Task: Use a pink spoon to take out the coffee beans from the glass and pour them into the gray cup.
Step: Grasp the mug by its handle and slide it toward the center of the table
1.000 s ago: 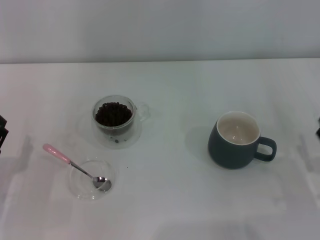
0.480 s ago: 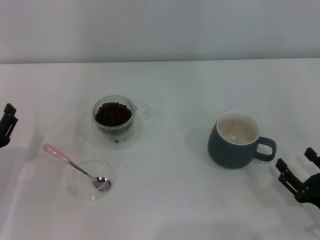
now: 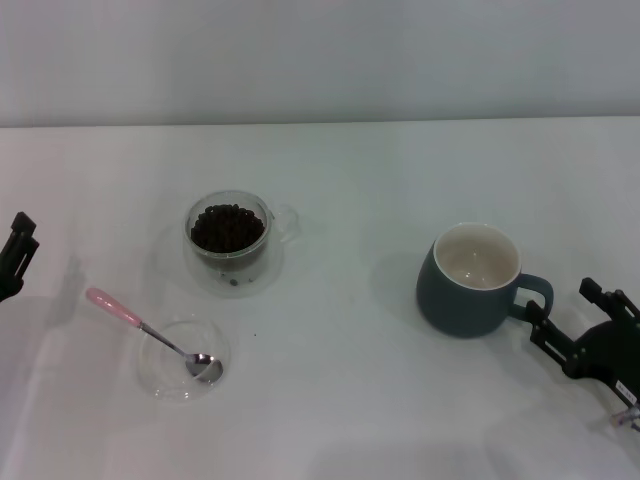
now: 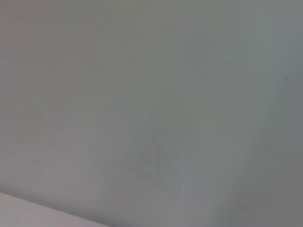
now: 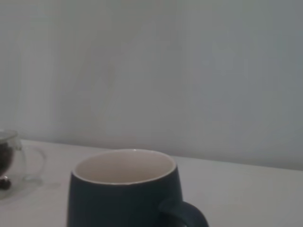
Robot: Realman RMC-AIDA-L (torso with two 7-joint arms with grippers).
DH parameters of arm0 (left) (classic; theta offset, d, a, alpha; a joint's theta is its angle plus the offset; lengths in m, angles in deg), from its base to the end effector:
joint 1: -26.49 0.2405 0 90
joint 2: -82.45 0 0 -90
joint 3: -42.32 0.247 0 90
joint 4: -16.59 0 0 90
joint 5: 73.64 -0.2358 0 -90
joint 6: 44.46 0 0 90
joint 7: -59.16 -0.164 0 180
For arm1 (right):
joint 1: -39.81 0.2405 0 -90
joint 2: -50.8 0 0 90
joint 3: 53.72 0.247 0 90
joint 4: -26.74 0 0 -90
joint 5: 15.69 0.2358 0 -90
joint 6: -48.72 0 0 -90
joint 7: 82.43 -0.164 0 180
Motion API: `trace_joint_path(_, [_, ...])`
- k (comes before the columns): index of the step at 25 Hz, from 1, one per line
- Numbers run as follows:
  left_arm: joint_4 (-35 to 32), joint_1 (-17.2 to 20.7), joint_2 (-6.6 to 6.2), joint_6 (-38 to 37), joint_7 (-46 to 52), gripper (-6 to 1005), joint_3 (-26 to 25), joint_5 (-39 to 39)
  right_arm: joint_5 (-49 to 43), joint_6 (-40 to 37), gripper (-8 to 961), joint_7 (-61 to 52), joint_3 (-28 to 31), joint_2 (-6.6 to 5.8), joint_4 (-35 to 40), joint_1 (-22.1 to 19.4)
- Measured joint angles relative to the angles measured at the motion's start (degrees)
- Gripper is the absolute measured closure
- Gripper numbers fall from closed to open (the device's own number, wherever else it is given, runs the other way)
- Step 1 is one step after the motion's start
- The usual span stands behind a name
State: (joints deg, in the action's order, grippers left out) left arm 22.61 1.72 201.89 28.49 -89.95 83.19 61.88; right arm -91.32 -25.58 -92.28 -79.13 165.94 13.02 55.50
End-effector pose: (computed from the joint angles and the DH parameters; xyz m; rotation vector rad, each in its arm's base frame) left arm -0.3661 0.3191 -0.0344 -1.5518 -0.8864 -0.8814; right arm 0.3892 0.2402 -0.0666 -1.8619 0.6787 0.5603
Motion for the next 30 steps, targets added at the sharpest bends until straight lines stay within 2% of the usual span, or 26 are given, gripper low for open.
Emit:
trace_joint_path(8, [-0.3, 0.6, -0.01, -0.1, 0.1, 259, -0.1, 0.1, 0.0, 3.7, 126, 0.3, 5.1, 0.09, 0.8, 1.3])
trace_joint_path(25, [-2.0, 1.4, -0.18, -0.1, 0.2, 259, -0.1, 0.4, -0.1, 4.6, 127, 0.2, 5.5, 0.17, 0.7, 4.7])
trace_joint_path(30, [-2.1, 1.4, -0.22, -0.1, 0.2, 259, -0.1, 0.4, -1.2, 4.2, 235, 0.1, 5.2, 0.18, 0.2, 4.9])
